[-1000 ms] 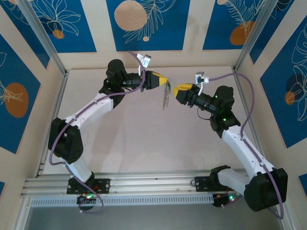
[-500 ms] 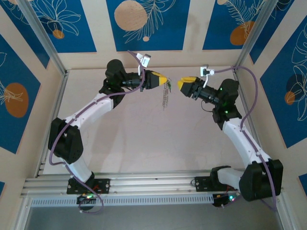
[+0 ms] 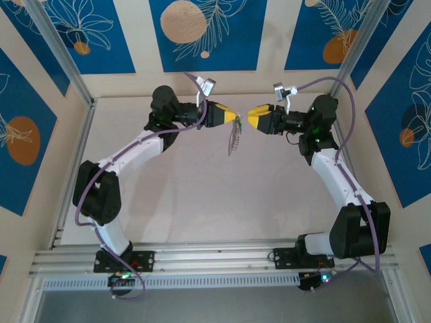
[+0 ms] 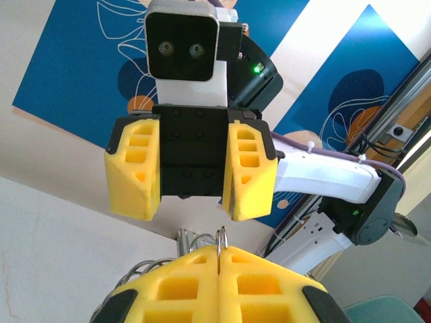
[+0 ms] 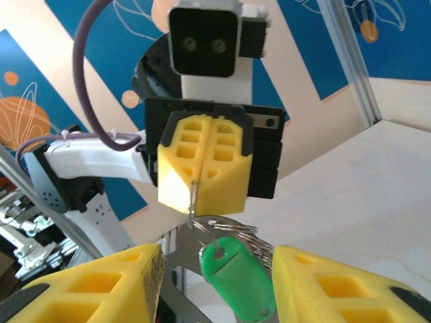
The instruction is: Put the keys on the keyring
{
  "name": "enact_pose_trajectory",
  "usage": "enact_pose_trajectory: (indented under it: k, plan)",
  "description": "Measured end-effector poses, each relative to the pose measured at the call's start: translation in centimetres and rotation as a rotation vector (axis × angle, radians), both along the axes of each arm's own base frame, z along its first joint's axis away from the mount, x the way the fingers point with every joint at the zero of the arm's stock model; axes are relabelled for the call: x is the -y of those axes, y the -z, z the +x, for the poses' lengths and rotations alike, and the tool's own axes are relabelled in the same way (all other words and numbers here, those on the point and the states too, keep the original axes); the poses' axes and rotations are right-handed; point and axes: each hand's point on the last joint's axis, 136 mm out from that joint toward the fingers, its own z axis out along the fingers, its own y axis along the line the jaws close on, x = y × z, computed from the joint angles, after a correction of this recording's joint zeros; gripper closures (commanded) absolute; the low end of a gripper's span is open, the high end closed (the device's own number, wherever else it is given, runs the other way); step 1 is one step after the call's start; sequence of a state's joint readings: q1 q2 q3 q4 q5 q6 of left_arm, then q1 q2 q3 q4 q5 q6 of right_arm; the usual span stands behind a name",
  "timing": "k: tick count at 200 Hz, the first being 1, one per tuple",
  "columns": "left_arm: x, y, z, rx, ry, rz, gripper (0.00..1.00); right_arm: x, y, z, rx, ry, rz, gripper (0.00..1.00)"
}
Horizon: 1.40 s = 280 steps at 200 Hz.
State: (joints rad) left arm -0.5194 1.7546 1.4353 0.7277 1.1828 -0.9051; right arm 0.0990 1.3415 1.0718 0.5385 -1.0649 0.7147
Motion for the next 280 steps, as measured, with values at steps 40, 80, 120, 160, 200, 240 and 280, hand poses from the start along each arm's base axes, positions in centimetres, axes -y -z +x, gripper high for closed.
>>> enact_pose_trajectory:
  k: [40,80,120,160,200,240,280]
  plan:
    - [0.0,-0.4,-0.2,0.010,0.015,-0.006,1.00,-0.6,0.2,-0.2,-0.006,-0.040,-0.005,0.56]
    - [0.1,-0.7,-0.5,0.025,0.024,-0.013,1.00,-0.9,0.7,0.3,-0.024,-0.047,-0.007,0.58]
    - [0.2,-0.7,-0.6,0.018,0.031,-0.010,1.00,-1.0,0.7,0.4,-0.019,-0.050,-0.006,0.61]
    - [0.3,-0.6,-0.6,0.018,0.033,-0.010,1.00,-1.4,0.3,0.4,0.001,-0.061,-0.004,0.64]
    - [0.3,-0.9,-0.5,0.020,0.034,-0.014,1.00,-1.6,0.2,0.3,-0.003,-0.067,-0.003,0.77]
    - [0.4,-0.9,-0.6,0.020,0.035,-0.014,1.00,-1.6,0.2,0.3,-0.005,-0.068,-0.002,0.83]
    - [0.5,-0.9,-0.7,0.020,0.038,-0.014,1.00,-1.5,0.1,0.3,-0.001,-0.065,-0.003,0.76]
